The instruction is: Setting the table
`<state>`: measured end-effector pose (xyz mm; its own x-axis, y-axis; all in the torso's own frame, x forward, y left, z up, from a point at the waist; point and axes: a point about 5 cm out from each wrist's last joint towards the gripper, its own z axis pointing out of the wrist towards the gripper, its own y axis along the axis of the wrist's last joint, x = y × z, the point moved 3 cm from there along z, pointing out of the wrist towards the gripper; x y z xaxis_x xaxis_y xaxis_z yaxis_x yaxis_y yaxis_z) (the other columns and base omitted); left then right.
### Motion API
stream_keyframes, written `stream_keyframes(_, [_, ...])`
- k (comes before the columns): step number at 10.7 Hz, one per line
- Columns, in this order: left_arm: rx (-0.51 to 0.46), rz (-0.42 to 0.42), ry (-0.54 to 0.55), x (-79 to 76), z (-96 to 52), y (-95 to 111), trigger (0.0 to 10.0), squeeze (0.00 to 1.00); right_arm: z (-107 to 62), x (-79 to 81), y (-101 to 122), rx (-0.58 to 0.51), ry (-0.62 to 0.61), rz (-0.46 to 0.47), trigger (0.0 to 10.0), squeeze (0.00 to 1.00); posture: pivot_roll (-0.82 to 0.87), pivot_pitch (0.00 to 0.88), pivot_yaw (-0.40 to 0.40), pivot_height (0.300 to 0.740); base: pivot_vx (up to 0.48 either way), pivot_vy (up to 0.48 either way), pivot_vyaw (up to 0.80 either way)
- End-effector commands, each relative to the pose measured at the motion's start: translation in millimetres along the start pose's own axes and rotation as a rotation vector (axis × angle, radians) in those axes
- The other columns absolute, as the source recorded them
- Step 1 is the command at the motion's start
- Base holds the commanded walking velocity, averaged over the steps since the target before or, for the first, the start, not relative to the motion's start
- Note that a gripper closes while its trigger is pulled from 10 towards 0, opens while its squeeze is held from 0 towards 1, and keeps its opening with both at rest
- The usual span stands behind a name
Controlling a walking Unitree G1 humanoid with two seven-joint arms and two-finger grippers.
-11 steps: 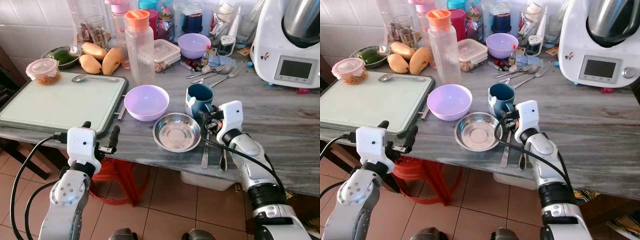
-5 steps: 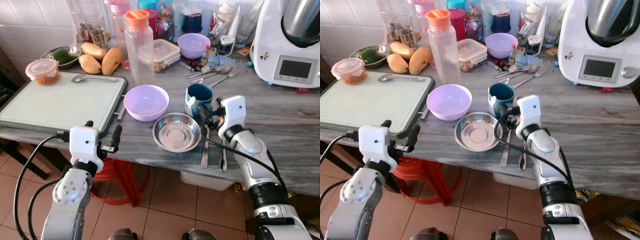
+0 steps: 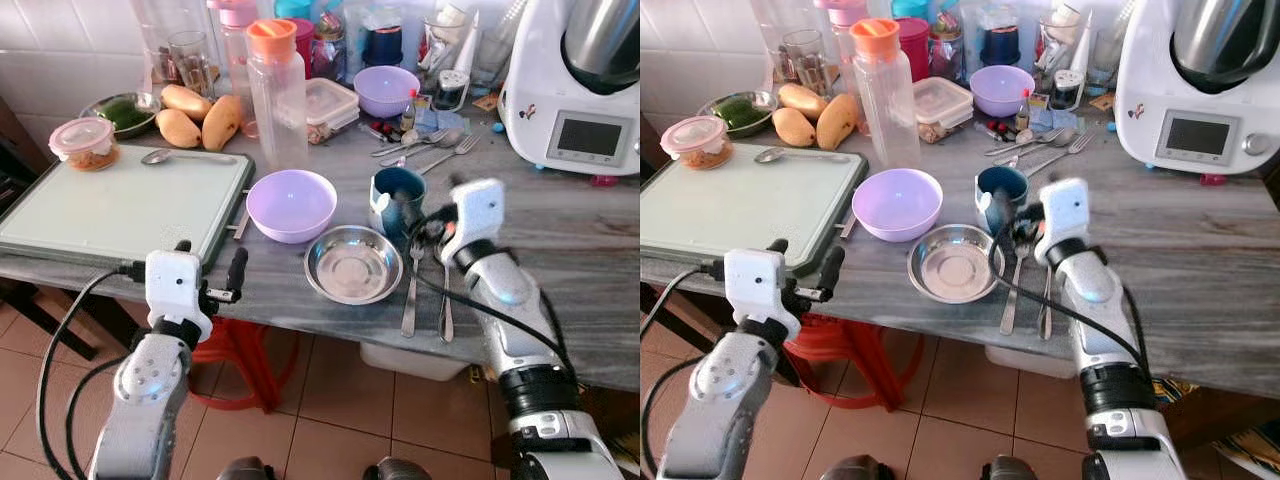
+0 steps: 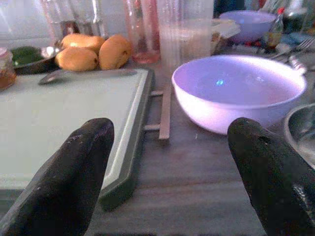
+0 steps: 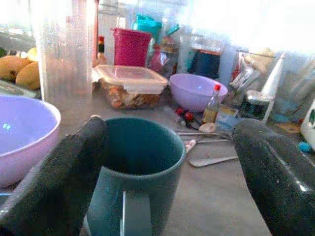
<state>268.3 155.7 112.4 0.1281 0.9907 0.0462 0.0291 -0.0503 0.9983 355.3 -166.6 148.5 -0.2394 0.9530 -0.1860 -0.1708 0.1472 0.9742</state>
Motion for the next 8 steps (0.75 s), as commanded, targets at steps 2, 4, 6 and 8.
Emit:
stream_keyframes(2, [0.012,0.012,0.036,-0.1,9.0,-7,10.0,0.0,-9.2,4.4,9,-0.045,-0.027,-0.028,10.0,1.0,-0.01,0.0,0.049,0.74,0.0,0.0,0.0])
stream_keyframes(4, [0.008,0.017,0.053,-1.1,16.7,-9,10.0,0.0,-21.3,7.1,17,-0.076,-0.073,0.0,10.0,1.0,-0.02,0.0,0.045,0.74,0.0,0.0,0.0])
stream_keyframes(6, [-0.001,0.017,0.129,1.7,25.1,-11,10.0,0.0,-36.6,20.5,20,-0.074,-0.089,0.029,10.0,0.0,-0.04,0.0,0.033,0.74,0.0,0.0,0.8])
stream_keyframes(8, [-0.006,0.004,0.189,4.8,29.6,-10,10.0,0.0,-41.4,27.4,14,-0.044,-0.09,0.081,10.0,0.0,-0.04,0.0,0.025,0.74,0.0,0.0,0.8])
